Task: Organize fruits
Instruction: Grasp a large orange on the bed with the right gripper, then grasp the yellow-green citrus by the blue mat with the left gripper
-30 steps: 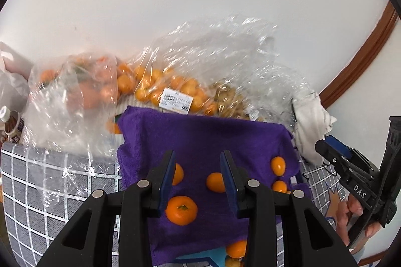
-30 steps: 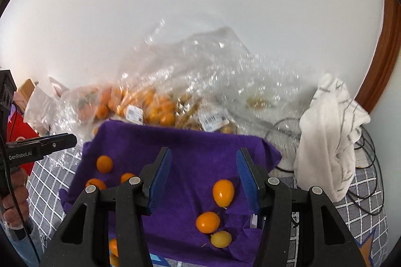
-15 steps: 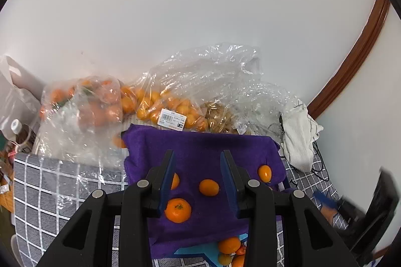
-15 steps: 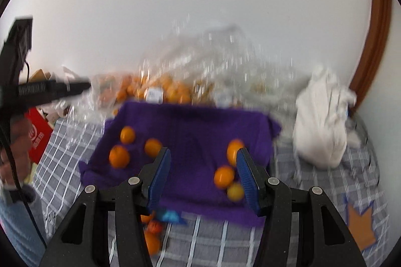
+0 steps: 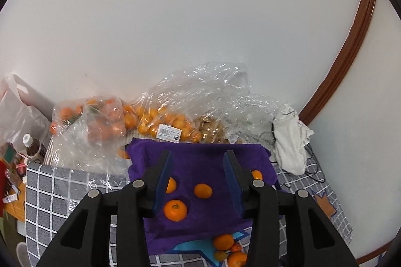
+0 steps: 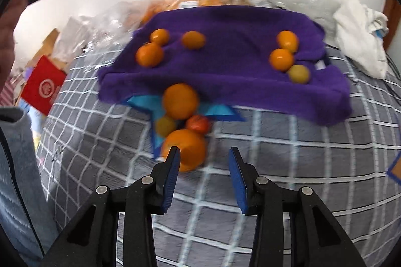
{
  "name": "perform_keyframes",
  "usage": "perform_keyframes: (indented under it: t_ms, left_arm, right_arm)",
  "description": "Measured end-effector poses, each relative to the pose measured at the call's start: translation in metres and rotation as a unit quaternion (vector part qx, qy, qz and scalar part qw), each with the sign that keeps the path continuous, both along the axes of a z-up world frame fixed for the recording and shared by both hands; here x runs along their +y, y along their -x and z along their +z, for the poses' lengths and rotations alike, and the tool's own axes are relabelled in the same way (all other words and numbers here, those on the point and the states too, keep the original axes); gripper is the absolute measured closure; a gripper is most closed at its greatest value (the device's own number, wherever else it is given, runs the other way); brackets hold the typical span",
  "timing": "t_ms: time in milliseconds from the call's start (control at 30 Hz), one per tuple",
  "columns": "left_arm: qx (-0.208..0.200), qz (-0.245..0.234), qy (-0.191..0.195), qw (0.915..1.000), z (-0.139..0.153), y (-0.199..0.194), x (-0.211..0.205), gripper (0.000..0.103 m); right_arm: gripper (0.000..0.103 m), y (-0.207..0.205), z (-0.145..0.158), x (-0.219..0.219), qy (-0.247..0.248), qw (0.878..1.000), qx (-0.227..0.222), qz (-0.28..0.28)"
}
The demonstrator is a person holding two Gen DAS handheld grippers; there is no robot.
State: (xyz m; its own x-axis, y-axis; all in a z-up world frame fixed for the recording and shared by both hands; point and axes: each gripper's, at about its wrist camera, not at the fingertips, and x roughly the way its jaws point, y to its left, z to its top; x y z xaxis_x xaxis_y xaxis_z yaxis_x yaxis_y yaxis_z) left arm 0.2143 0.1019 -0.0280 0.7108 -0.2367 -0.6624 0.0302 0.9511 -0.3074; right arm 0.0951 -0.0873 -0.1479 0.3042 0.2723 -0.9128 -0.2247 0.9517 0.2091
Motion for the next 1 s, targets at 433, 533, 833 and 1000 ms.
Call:
perform_keyframes:
  t_ms: [433,533,833,1000]
  left_arm:
    - [0.007,-0.037,-0.016,0.9992,0.021,0.038,-0.035,0.063]
    - [0.021,-0.037,-0.038,0.9984,0.010,0.047,-0.042,0.063]
    - [0.121,-0.059,-0.023,0.9906,-0.105,0.092,-0.056,0.061]
    - [0.151,-0.063,-0.048,0.9853,-0.141,0.108,-0.077,0.061]
  right_arm:
    - [0.061,0.001,-0.016,0.017,0.034,0.999,-0.021,0.016]
    - [0.061,0.009,-0.006,0.003,0.024,0.999,-0.037,0.012]
    - [0.061,0.033,0.004,-0.073,0.037,0.996,-0.052,-0.065]
    - [0.061,0.048,0.001,-0.110,0.055,0.992,-0.058,-0.100]
